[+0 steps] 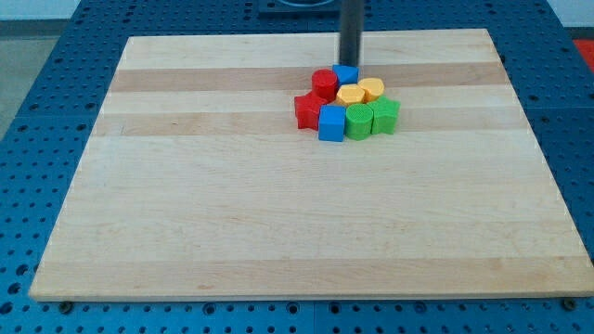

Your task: Push the blue triangle to the group of blocks

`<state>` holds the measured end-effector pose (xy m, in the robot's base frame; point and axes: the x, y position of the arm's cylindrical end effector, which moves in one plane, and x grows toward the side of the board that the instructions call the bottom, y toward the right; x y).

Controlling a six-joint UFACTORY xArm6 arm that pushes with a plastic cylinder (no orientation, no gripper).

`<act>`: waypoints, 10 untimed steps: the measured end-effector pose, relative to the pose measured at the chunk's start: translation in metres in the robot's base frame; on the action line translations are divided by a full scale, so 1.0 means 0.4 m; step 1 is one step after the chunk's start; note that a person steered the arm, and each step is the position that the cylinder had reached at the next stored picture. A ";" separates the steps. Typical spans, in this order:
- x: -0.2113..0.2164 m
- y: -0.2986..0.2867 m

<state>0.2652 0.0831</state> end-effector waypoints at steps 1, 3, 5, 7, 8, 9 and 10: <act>0.010 0.024; 0.043 0.020; 0.058 0.013; 0.097 0.005; 0.101 0.003; 0.085 0.006; 0.045 0.006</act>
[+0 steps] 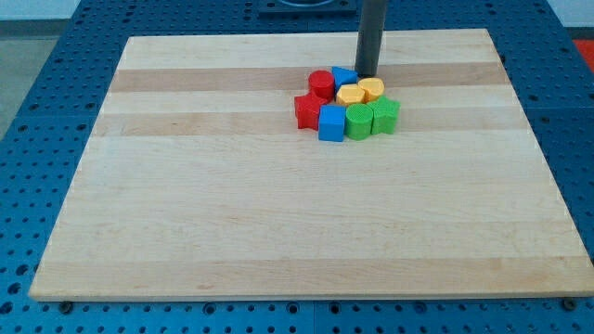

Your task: Push the blue triangle to the group of blocks

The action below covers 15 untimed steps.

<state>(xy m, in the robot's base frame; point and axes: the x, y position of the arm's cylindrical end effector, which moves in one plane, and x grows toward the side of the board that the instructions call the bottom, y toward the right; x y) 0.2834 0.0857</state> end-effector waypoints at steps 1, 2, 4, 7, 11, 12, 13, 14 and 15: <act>-0.003 -0.015; 0.026 -0.038; 0.036 -0.040; -0.057 -0.283; -0.047 -0.379; -0.017 -0.442; 0.032 -0.378; 0.132 -0.403; 0.221 -0.399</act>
<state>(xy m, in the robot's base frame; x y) 0.3718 -0.0740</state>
